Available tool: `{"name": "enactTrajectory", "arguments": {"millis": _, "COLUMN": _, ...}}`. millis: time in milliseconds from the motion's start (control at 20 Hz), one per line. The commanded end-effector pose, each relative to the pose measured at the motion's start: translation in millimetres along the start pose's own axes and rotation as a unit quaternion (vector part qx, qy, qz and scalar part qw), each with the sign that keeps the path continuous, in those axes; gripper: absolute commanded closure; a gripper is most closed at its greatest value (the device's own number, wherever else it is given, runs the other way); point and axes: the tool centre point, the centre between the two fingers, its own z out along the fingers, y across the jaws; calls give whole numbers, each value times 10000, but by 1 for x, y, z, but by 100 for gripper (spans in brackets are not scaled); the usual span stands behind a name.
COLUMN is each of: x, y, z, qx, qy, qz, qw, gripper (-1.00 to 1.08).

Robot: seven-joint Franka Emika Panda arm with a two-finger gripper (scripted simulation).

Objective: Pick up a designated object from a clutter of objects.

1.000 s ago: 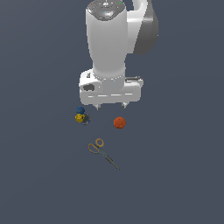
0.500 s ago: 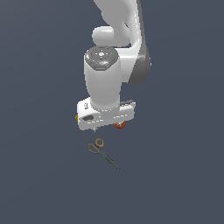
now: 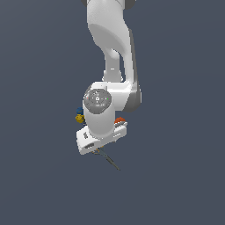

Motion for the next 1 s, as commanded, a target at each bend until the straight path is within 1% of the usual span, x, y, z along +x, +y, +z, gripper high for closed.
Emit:
{"name": "enactTrajectory", "arguments": {"millis": 0, "x": 4, "y": 6, "z": 19, "qx": -11, "qy": 19, "qz": -217, "qw": 9998, "gripper": -92}}
{"name": "enactTrajectory", "arguments": {"millis": 200, "x": 8, "y": 12, "z": 41, "qx": -19, "qy": 34, "qz": -464, "qw": 9989, "gripper": -92}}
{"name": "enactTrajectory", "arguments": {"millis": 400, "x": 10, "y": 15, "z": 56, "qx": -23, "qy": 45, "qz": -620, "qw": 9981, "gripper": -92}}
{"name": "enactTrajectory", "arguments": {"millis": 950, "x": 10, "y": 17, "z": 71, "qx": -21, "qy": 44, "qz": -672, "qw": 9977, "gripper": -92}}
